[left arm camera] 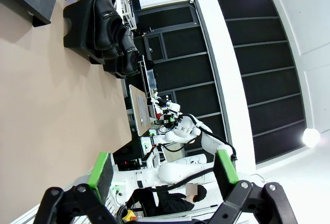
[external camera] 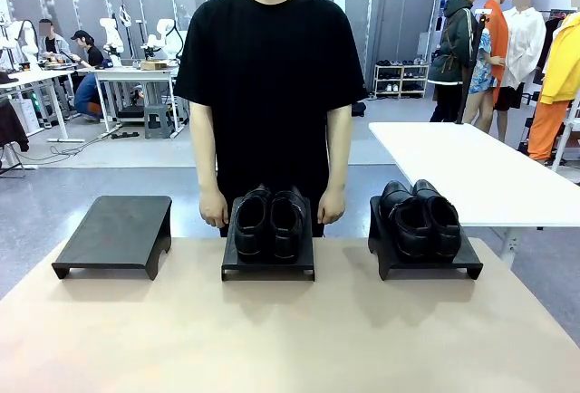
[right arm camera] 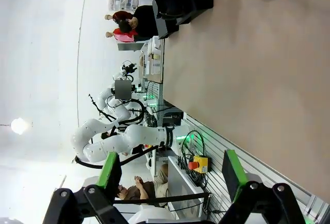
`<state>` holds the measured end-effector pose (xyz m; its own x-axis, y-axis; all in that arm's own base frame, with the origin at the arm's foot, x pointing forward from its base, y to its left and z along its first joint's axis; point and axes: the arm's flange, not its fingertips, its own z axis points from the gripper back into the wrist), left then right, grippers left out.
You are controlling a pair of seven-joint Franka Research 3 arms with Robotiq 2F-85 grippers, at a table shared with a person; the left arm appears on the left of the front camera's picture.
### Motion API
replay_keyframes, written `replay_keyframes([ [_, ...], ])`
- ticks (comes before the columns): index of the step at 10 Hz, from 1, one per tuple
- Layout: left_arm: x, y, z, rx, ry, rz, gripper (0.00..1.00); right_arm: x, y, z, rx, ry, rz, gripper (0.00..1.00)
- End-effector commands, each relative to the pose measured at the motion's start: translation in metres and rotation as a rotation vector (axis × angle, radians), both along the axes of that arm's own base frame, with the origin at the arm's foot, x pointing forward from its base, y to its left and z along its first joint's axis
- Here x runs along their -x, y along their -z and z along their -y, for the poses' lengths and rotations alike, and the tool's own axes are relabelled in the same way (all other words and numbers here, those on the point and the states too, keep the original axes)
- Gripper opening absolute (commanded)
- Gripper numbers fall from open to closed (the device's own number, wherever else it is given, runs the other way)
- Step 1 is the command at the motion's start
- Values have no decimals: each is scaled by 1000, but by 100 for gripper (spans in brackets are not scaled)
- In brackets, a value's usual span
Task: Place the shoes on the stand as instructed by the person.
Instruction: Pick up another pair of Shoes and place it on the Shoes Stand indicated by the person.
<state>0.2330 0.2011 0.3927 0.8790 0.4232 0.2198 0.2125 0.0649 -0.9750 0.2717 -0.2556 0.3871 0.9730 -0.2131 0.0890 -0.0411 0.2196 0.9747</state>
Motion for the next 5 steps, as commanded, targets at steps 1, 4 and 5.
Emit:
replay_keyframes([
  [1,1,-1,-1,9,3,17,100,3,0,0,-1,-8,3,100],
  [4,1,-1,-1,9,3,17,100,3,0,0,-1,-8,3,100],
  [5,1,-1,-1,9,3,17,100,3,0,0,-1,-8,3,100],
])
